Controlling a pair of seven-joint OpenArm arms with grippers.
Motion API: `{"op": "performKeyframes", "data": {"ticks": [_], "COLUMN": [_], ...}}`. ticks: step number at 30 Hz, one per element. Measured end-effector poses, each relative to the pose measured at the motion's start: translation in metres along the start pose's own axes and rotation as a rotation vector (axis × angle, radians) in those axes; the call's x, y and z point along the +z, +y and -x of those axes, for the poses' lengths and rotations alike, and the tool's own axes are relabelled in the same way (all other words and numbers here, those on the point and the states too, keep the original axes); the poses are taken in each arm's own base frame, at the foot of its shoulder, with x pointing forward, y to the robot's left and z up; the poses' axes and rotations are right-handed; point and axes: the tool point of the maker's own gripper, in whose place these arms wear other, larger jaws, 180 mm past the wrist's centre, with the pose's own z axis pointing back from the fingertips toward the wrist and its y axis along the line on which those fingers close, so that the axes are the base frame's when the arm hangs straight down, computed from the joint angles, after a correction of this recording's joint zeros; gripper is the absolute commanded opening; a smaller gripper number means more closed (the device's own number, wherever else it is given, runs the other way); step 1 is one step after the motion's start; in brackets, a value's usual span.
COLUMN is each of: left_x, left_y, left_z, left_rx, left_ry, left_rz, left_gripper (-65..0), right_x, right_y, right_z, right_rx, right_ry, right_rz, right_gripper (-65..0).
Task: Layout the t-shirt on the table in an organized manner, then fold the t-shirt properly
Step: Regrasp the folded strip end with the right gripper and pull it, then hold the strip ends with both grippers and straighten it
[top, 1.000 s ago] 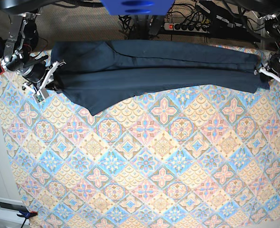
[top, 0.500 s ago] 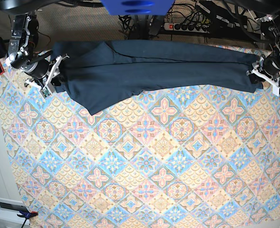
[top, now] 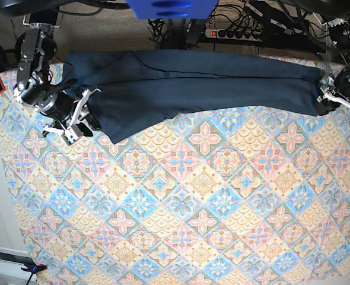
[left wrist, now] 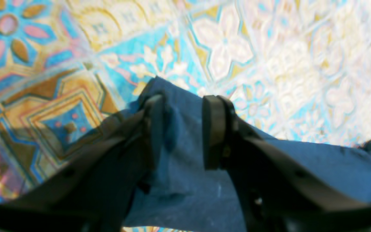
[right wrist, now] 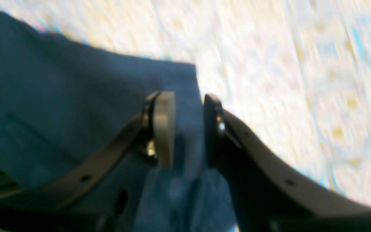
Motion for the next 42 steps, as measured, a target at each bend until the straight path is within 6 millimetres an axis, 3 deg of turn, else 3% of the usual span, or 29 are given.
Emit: {"op": "performKeyframes", "data": {"ticks": [4,6,11,15,19,21,24,26,29,31,37,42], "left_x": [-0.001,-0.001,-0.001,-0.001,-0.003,-0.004,-0.003,-0.003,-0.003,-0.003,-0.003,-0.003], "left_y": [-0.007,-0.007,-0.007,-0.007,-0.01,-0.011,-0.01,-0.01,-0.01,-0.01,-0.01,-0.01], "left_z": [-0.002,-0.002,0.004,0.003,-0.004,-0.005,-0.003,-0.003,-0.003,-0.003,-0.003,-0.003], "left_rx": [0.021,0.02,0.017,0.017,0.016,0.016,0.015,0.014,0.014,0.013,0.013,0.014], "left_ry": [-0.017,-0.014,0.016,0.015,-0.002,-0.005,0.0,0.0,0.001,0.001,0.001,0.0], "left_rz": [0.036,0.033,0.032,0.033,0.044,0.046,0.041,0.04,0.04,0.039,0.04,0.04], "left_gripper": [-46.4,-43.8,-33.4,-32.8,-32.8,-32.8,-32.8,-32.8,-32.8,-32.8,-32.8,-32.8], "right_x": [-0.01,-0.021,-0.048,-0.053,-0.058,-0.064,-0.073,-0.076,-0.078,-0.08,-0.101,-0.105], "right_y": [-0.014,-0.011,0.005,-0.003,-0.011,-0.018,-0.029,-0.033,-0.029,-0.027,0.005,0.008], "right_z": [-0.028,-0.031,0.006,0.024,0.054,0.05,0.022,0.027,0.056,0.063,0.05,0.051], "right_rx": [-0.008,-0.029,-0.059,-0.016,-0.031,-0.038,-0.056,-0.069,-0.1,-0.117,-0.083,-0.092], "right_ry": [-0.067,-0.079,0.05,0.129,0.228,0.221,0.119,0.134,0.218,0.231,0.173,0.165], "right_rz": [0.025,-0.004,-0.073,-0.027,-0.01,-0.003,-0.002,-0.002,-0.014,-0.023,-0.121,-0.138], "right_gripper": [-50.0,-49.6,-43.1,-41.5,-41.4,-41.3,-41.3,-41.3,-41.2,-41.2,-41.2,-41.5]}}
